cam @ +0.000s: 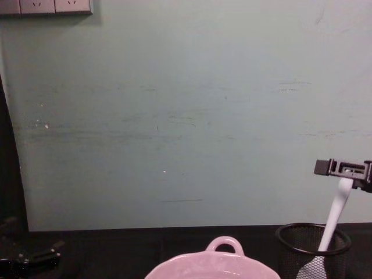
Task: Use the one hand to pick up the spoon and stir the clear water in the bowl.
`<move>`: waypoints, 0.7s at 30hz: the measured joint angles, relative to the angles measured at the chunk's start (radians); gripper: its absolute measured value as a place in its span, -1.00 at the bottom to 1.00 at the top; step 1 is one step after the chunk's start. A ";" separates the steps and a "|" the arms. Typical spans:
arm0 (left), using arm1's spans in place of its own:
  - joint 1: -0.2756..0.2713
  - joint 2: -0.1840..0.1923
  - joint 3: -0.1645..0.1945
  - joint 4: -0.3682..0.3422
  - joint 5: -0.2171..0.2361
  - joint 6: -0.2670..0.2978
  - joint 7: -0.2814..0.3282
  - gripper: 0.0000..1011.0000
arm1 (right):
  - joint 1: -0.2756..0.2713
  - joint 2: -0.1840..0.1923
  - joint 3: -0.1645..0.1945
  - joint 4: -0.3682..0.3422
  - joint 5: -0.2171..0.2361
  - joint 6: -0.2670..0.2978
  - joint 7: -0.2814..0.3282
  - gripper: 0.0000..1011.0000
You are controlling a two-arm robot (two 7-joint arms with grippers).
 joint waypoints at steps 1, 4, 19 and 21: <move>0.000 0.000 0.000 0.000 0.000 0.000 0.000 1.00 | 0.003 0.002 -0.005 0.002 -0.012 -0.006 -0.004 0.89; 0.000 0.000 0.000 0.000 0.000 0.000 0.000 1.00 | 0.010 0.007 -0.020 0.010 -0.058 -0.026 -0.022 0.98; 0.000 0.000 0.000 0.000 0.000 0.000 0.000 1.00 | -0.085 0.097 -0.051 -0.121 -0.354 -0.183 -0.147 0.98; 0.000 0.000 0.000 0.000 0.000 0.000 0.000 1.00 | -0.130 0.117 -0.030 -0.165 -0.366 -0.196 -0.174 0.98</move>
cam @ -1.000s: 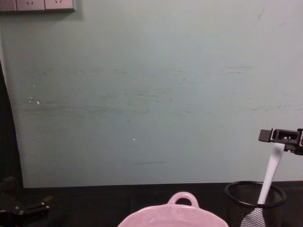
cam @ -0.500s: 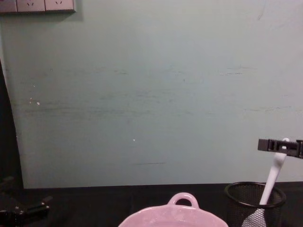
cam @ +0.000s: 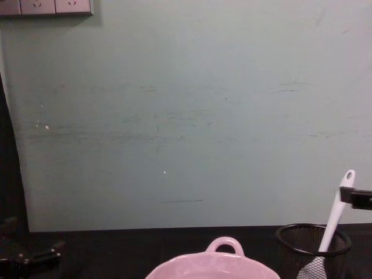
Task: Use the one hand to pick up the spoon and stir the clear water in the bowl.
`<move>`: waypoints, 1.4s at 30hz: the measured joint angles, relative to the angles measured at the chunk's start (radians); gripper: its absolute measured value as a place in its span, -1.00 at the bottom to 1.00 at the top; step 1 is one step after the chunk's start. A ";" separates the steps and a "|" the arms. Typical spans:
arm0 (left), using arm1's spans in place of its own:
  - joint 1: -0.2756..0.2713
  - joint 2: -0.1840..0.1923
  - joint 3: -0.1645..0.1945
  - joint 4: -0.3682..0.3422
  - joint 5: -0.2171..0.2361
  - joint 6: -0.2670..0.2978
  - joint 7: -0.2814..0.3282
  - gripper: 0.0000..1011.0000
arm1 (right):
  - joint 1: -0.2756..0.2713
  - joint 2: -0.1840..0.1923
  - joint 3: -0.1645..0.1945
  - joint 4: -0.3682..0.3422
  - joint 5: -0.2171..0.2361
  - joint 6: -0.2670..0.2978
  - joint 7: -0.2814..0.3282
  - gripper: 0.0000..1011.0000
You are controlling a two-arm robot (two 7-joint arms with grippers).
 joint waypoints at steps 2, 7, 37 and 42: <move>0.000 0.000 0.000 0.000 0.000 0.000 0.000 1.00 | -0.035 0.013 0.020 -0.032 -0.005 -0.015 -0.025 0.98; 0.000 0.000 0.000 0.000 0.000 0.000 0.000 1.00 | -0.154 0.027 0.091 -0.093 -0.064 -0.114 -0.143 0.98; 0.000 0.000 0.000 0.000 0.000 0.000 0.000 1.00 | -0.174 -0.076 0.151 0.075 -0.213 -0.346 -0.285 0.98; 0.000 0.000 0.000 0.000 0.000 0.000 0.000 1.00 | -0.174 -0.076 0.151 0.074 -0.213 -0.345 -0.285 0.98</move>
